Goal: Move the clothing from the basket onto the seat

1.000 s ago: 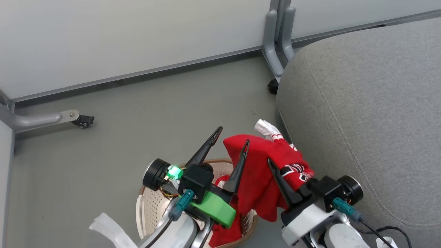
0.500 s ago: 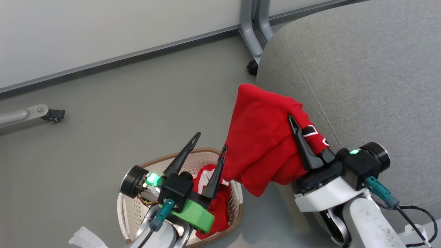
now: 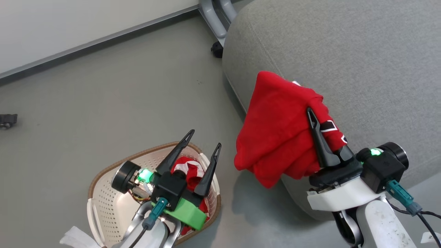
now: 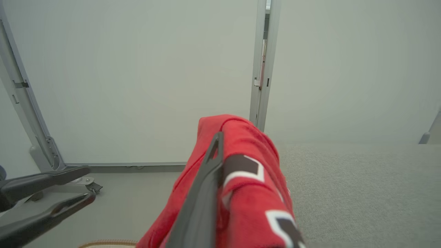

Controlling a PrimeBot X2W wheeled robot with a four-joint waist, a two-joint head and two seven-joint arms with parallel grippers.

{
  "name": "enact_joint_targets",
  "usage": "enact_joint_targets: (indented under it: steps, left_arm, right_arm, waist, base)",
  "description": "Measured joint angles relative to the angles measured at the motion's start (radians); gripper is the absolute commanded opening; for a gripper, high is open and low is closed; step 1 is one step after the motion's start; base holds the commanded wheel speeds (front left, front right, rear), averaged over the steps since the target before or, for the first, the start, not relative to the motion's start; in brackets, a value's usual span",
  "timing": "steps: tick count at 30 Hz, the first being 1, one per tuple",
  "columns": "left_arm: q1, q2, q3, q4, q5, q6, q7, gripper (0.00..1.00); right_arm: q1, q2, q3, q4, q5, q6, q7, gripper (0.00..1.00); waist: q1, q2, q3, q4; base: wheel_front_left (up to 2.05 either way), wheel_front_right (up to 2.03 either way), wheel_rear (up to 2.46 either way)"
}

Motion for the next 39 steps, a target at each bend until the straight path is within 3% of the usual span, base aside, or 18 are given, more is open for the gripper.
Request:
enact_joint_targets:
  steps: [23,29,36,39]
  left_arm:
    - [-0.018,0.019,0.054,0.009,0.082,-0.057,0.0,1.0]
    - [-0.049,0.026,0.049,0.005,0.1,-0.073,0.0,1.0]
    - [-0.118,0.041,0.027,-0.026,0.127,-0.093,0.0,1.0]
    - [-0.15,0.052,0.022,-0.039,0.145,-0.101,0.0,1.0]
  right_arm:
    - [0.025,0.002,0.002,-0.092,0.049,0.0,0.0,0.0]
    - [-0.068,0.002,-0.073,-0.133,0.024,0.0,0.0,0.0]
    - [-0.286,0.0,-0.215,-0.142,-0.016,0.0,0.0,0.0]
    - [-0.395,-0.046,-0.297,-0.117,-0.021,0.0,0.0,0.0]
  waist:
    - [0.0,0.0,0.095,-0.186]
    - [0.0,0.0,0.149,-0.185]
    - [0.0,0.0,0.24,-0.147]
    - [0.0001,0.0,0.286,-0.123]
  base:
    - [0.0,0.0,0.0]
    - [0.0,0.0,0.0]
    - [0.0,0.0,0.0]
    - [0.0,0.0,0.0]
